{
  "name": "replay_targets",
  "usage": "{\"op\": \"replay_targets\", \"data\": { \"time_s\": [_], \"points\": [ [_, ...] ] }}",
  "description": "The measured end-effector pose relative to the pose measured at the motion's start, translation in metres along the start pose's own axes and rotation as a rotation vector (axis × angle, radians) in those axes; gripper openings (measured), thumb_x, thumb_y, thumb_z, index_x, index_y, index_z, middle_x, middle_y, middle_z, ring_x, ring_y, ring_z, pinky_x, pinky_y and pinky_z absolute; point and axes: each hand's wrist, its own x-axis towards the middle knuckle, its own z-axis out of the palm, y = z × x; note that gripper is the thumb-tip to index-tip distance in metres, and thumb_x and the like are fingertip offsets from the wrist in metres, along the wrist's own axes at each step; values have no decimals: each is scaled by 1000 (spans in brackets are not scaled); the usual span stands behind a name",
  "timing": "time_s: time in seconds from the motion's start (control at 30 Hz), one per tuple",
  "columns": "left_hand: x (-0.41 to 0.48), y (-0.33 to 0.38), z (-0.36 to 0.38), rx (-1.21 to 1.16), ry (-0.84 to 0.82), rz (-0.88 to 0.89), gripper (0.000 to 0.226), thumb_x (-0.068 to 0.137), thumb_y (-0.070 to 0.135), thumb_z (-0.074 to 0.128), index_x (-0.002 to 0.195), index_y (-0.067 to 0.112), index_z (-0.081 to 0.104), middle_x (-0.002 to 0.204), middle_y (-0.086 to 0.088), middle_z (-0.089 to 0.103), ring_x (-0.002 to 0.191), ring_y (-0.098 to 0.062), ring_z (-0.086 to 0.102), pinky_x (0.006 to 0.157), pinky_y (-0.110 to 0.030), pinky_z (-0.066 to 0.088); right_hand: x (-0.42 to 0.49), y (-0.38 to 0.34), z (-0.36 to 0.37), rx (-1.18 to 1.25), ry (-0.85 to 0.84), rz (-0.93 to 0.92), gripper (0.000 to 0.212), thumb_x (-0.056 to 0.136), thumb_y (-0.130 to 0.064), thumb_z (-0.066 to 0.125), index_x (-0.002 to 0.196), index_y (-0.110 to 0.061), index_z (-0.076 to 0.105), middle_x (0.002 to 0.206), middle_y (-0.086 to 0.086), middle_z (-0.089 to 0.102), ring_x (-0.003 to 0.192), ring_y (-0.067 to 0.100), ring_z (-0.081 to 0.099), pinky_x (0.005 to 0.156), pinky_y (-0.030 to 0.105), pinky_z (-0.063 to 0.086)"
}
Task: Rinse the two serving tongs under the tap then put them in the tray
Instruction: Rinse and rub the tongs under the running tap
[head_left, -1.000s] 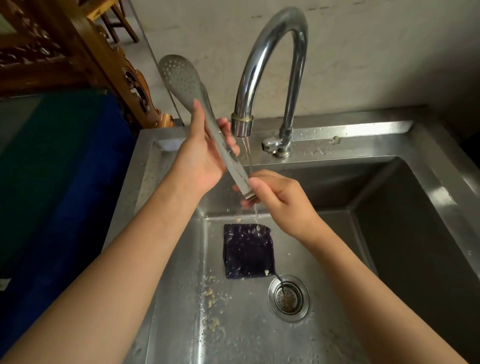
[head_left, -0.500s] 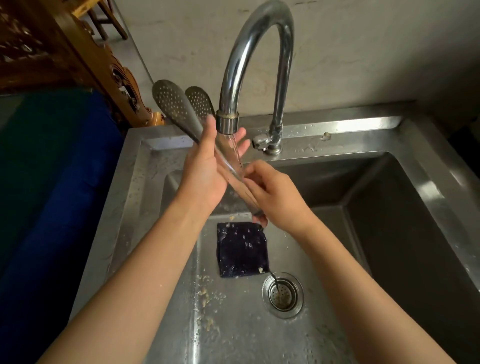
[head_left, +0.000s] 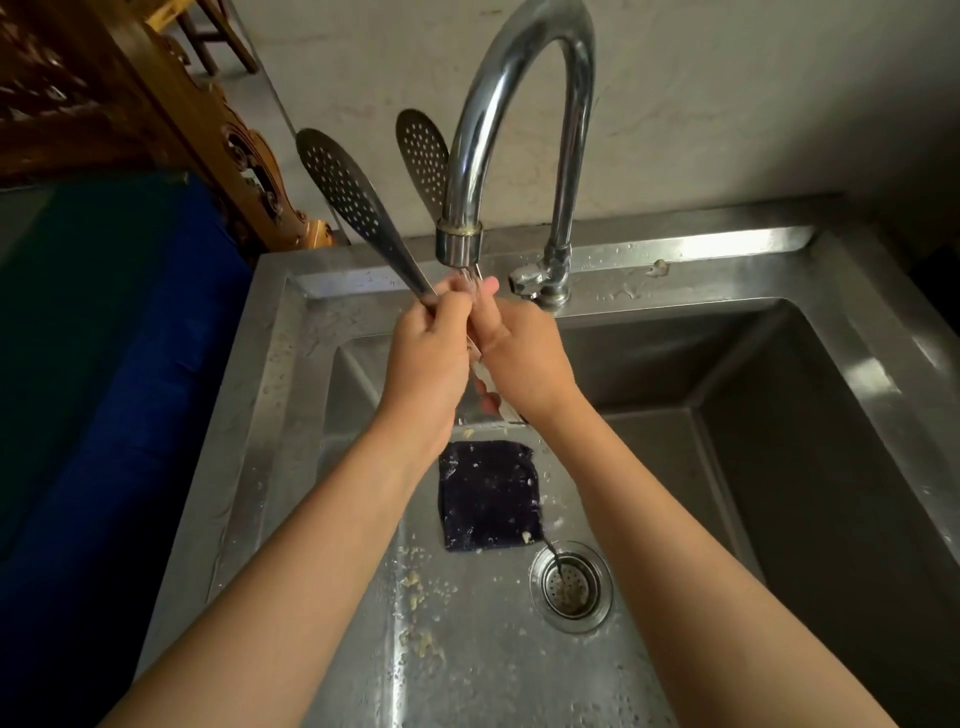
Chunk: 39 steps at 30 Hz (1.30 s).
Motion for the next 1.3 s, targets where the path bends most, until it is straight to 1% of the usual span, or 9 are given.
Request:
{"op": "replay_targets", "data": {
  "time_s": [0.13,0.33,0.47,0.57,0.67,0.77,0.93,1.07,1.3],
  "points": [
    [1,-7,5,-72,28,-30,30,95,11,43,124,18,46,95,2,69,71,-3,69,58,-22,53,-14,13,2,-64,46,74,57,97,-37,41,44,-18,36,43,12,51,51,41,60,60,50,53],
    [19,-6,24,-360,134,-303,24,99,18,37,92,10,59,58,0,49,30,-8,41,35,-18,38,-44,40,5,36,-69,7,27,97,-38,36,86,-17,49,60,4,55,54,20,51,58,39,49],
    [21,-12,25,-497,-64,-371,48,95,54,31,86,14,56,43,5,42,28,-7,29,31,-13,23,-58,54,0,380,-118,111,37,99,-30,38,80,2,40,56,2,41,49,11,37,49,21,35],
    [19,-22,25,-462,-214,-327,67,79,77,29,87,15,52,48,3,45,30,-10,33,32,-16,27,-69,62,2,400,-131,177,36,98,-33,38,76,-5,41,54,-1,44,42,12,43,45,20,39],
    [12,-31,27,-307,-216,-287,69,64,76,47,85,10,49,52,0,51,38,-13,45,38,-22,38,-80,72,13,351,-3,258,33,96,-34,42,71,-13,39,53,-2,44,41,11,41,43,23,35],
    [-1,-51,24,-146,-53,-224,41,78,36,69,101,9,48,74,-5,58,51,-11,58,47,-23,50,-88,88,26,-30,114,319,36,95,-40,42,65,-23,30,59,-1,51,51,14,46,49,30,35],
    [-18,-92,13,232,141,-213,32,82,15,67,106,6,49,99,-13,66,85,-25,67,79,-38,55,-102,107,51,-305,75,436,32,94,-47,34,81,-19,29,87,16,67,80,40,62,58,37,36],
    [-17,-117,5,566,191,-227,25,73,13,72,89,11,52,80,-3,62,67,-17,59,58,-24,44,-112,123,66,-312,-23,495,28,93,-45,29,89,-17,32,97,14,67,85,40,62,66,42,46],
    [-15,-178,-4,828,112,-406,20,75,9,68,80,11,50,83,-7,63,74,-24,59,63,-27,43,-132,168,77,-305,-247,512,36,96,-39,40,116,-9,39,118,14,57,105,33,57,77,39,45]
  ]
}}
